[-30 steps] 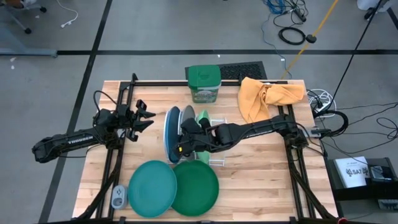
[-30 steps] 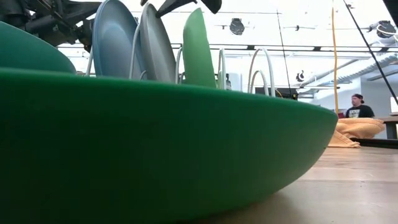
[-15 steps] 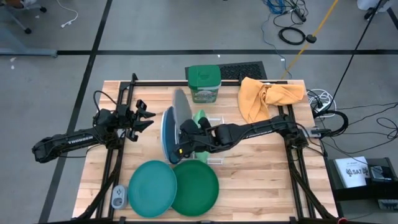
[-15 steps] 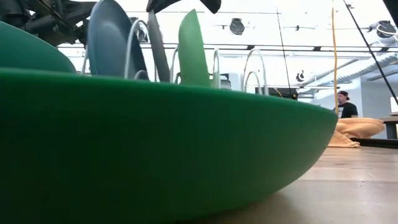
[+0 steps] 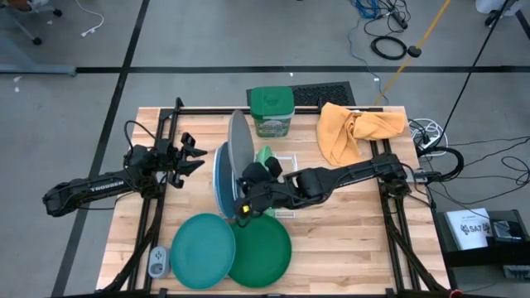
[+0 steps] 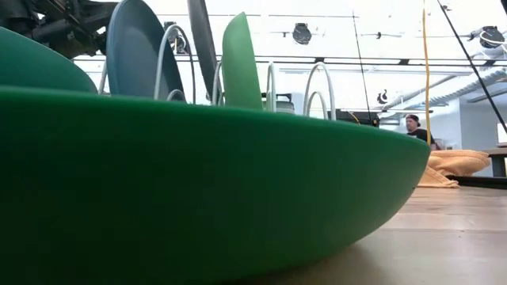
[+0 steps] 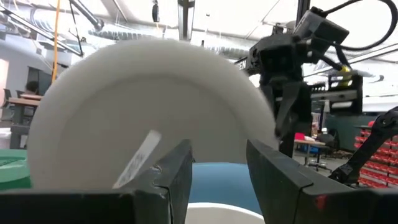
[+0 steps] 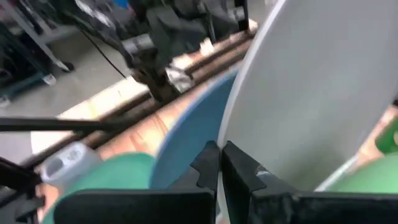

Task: Sort dishes
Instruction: Put the gray plate in the dish rack

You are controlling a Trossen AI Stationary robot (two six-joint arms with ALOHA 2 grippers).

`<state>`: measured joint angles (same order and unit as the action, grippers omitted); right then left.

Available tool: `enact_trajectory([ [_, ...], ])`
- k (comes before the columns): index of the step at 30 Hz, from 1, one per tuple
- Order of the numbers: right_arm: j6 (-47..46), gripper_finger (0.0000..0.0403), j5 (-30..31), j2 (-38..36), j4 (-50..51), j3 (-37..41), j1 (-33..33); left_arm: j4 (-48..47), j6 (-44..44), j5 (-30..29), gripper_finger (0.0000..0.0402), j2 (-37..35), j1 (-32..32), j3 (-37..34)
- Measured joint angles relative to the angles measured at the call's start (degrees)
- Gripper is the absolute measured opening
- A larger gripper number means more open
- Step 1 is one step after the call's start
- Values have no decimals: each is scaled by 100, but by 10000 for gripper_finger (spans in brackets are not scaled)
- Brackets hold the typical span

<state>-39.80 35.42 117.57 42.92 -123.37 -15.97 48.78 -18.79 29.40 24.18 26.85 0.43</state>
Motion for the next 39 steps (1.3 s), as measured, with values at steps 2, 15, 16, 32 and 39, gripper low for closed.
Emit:
enact_trajectory([
  [2,219,2,120,-71,-169,0,-95,-3,-2,1,154,2,2,0],
  [15,2004,0,523,-264,-2145,0,-771,23,-31,-3,154,0,2,0],
  [16,2075,0,536,-250,-2253,0,-813,23,-31,-3,154,0,0,2],
  [32,2971,0,722,134,-3648,2,-1156,17,-42,-6,154,0,1,1],
  [39,2813,0,799,432,-3595,2,-1075,19,-41,0,154,0,1,2],
])
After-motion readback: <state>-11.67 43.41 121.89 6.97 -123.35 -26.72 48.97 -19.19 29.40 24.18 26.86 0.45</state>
